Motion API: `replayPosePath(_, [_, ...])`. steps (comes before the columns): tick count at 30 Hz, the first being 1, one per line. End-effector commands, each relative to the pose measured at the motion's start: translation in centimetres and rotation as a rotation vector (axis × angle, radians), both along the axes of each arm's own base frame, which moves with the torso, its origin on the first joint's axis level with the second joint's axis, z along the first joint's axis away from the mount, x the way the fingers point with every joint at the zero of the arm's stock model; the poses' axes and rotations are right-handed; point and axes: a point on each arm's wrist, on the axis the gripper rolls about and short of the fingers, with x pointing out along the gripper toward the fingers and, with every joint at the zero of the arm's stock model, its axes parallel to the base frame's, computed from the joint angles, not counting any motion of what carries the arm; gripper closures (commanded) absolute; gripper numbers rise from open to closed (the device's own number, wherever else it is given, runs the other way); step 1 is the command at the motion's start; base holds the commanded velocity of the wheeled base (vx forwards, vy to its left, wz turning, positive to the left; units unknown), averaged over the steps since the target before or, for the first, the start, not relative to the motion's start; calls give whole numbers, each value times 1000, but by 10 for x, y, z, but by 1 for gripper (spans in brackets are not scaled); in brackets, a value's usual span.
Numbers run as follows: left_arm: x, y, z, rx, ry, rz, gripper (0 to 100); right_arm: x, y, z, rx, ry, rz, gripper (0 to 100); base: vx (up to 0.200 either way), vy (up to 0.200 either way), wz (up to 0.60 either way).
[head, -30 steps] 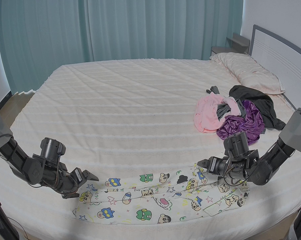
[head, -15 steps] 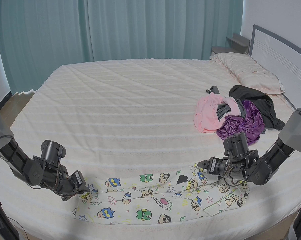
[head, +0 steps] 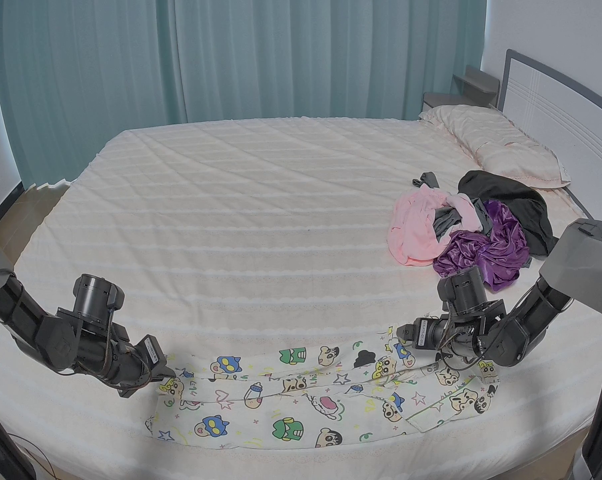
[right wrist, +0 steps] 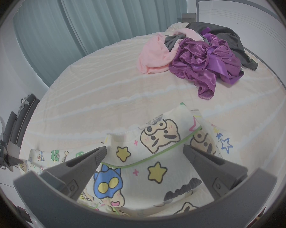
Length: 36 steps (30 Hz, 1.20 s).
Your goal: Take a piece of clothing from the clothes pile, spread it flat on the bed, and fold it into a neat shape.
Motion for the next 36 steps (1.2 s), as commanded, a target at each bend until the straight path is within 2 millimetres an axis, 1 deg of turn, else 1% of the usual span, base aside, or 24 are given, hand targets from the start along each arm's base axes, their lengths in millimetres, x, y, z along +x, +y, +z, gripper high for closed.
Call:
replayPosePath(1, [-1, 0, 18, -10, -72, 1, 100, 0, -1, -12, -18, 33, -5, 0, 0, 0, 0])
replayPosePath(7, [0, 0, 29, -20, -126, 0, 100, 2, -6, -13, -14, 36, -22, 0, 0, 0, 0])
replayPosePath(12, [12, -2, 40, -28, -182, -3, 100, 3, -7, -15, -8, 40, -30, 0, 0, 0, 0])
replayPosePath(16, [25, -3, 52, -34, -240, -6, 100, 3, -7, -15, 4, 43, -43, 0, 0, 0, 0])
replayPosePath(17, [25, -3, 52, -34, -240, -6, 100, 3, -7, -15, 4, 43, -43, 0, 0, 0, 0])
replayPosePath(18, [32, -4, 57, -39, -269, -7, 100, 3, -7, -15, 19, 43, -53, 0, 0, 0, 0])
replayPosePath(22, [47, -6, 61, -47, -345, -5, 100, 4, -7, -15, 26, 41, -54, 0, 0, 0, 0])
replayPosePath(32, [68, -9, 46, -59, -459, -6, 100, 5, -6, -18, 37, 48, -63, 0, 0, 0, 0])
replayPosePath(36, [69, -8, 41, -66, -511, -4, 100, 6, -5, -18, 46, 50, -69, 0, 0, 0, 0])
